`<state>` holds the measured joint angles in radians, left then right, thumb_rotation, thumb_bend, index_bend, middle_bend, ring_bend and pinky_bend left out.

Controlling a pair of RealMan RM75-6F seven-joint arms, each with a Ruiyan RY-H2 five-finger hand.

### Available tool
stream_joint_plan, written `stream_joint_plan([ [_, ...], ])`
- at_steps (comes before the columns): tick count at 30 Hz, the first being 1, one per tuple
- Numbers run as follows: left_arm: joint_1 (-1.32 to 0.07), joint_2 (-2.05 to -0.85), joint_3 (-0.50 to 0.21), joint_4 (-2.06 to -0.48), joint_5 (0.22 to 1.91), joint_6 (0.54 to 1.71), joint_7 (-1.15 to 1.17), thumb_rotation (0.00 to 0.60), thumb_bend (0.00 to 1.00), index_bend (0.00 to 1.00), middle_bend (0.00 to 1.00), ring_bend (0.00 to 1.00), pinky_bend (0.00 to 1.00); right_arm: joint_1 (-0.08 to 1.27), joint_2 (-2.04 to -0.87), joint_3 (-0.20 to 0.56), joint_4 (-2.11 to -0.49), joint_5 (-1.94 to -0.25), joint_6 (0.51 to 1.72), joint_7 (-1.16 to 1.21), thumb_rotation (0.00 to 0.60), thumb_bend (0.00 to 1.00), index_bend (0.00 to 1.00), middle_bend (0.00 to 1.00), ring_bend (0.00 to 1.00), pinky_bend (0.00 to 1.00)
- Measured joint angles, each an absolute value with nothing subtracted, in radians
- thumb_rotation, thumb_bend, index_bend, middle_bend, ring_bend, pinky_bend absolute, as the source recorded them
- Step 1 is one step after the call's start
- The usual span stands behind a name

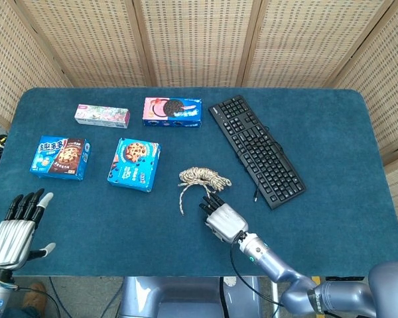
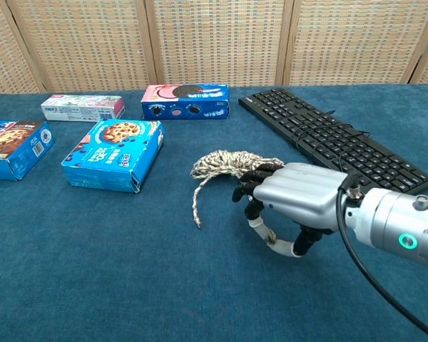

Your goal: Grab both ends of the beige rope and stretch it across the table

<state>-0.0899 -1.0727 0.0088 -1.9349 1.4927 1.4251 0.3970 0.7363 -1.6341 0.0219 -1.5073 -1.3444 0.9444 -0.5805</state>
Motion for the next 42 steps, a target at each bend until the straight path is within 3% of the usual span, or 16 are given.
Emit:
stream_joint_plan([
  [11, -0.239, -1.187, -0.051, -1.785, 1.572, 1.315, 0.508, 0.6, 0.0, 0.02, 0.0, 0.0, 0.0, 0.714, -1.499, -0.008, -1.505, -1.454, 1.016, -0.584, 0.6, 0.44, 0.65, 0.16, 0.0, 0.0],
  [16, -0.333, -1.251, -0.072, -1.703, 1.602, 1.217, 0.509, 0.6, 0.01, 0.19, 0.0, 0.0, 0.0, 0.706, -1.487, -0.006, -1.483, -1.457, 1.021, -0.582, 0.6, 0.45, 0.65, 0.16, 0.0, 0.0],
  [19, -0.405, -1.312, -0.086, -1.627, 1.625, 1.157, 0.492, 0.6, 0.07, 0.28, 0.0, 0.0, 0.0, 0.703, -1.486, 0.0, -1.468, -1.451, 1.017, -0.566, 0.6, 0.45, 0.65, 0.16, 0.0, 0.0],
  [28, -0.631, -1.522, -0.119, -1.383, 1.711, 1.014, 0.405, 0.6, 0.2, 0.45, 0.0, 0.0, 0.0, 0.698, -1.473, 0.02, -1.445, -1.441, 1.006, -0.469, 0.6, 0.44, 0.65, 0.16, 0.0, 0.0],
  [42, -0.782, -1.711, -0.131, -1.233, 1.657, 0.882, 0.429, 0.6, 0.29, 0.47, 0.0, 0.0, 0.0, 0.707, -1.481, 0.044, -1.4, -1.443, 0.98, -0.384, 0.6, 0.45, 0.65, 0.17, 0.0, 0.0],
])
